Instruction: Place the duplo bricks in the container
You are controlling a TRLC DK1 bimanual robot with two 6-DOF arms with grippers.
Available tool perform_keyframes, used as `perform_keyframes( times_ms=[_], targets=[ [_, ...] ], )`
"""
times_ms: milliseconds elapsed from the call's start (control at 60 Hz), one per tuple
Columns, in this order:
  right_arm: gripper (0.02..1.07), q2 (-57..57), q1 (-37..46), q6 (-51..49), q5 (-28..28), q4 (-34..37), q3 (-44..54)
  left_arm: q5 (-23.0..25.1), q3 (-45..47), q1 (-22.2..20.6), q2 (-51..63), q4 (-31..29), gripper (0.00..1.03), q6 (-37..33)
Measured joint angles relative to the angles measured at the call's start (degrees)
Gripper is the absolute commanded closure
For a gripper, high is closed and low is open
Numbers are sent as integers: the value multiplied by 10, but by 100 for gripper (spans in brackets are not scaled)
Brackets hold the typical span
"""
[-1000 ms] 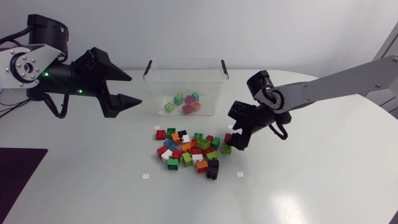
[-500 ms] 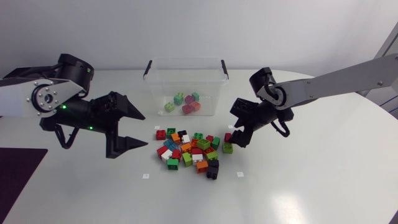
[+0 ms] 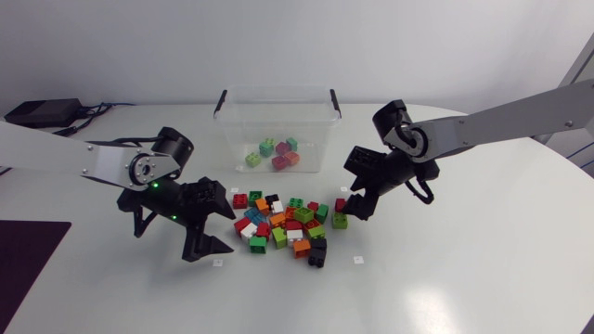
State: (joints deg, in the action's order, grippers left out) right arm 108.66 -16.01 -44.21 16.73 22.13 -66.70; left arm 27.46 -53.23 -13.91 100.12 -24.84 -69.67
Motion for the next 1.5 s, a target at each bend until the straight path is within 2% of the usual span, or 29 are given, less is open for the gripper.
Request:
perform_keyframes(
  times_ms=[217,450,950,1067,1283,1500],
  targets=[
    [16,0,0,0,0,0,-2,-22,-19,-3,41,68,12,15],
    [16,2,1,0,0,0,-27,-27,-27,-1,63,97,12,37],
    [17,23,0,0,0,5,-44,-36,-53,6,84,109,12,54],
    [21,23,-18,10,-3,4,-44,-36,-53,0,84,109,12,56],
    [21,24,-46,61,-69,3,-44,-36,-53,-9,84,109,12,56],
    [36,53,-49,116,-108,2,-46,-36,-53,-9,84,109,12,56]
  ],
)
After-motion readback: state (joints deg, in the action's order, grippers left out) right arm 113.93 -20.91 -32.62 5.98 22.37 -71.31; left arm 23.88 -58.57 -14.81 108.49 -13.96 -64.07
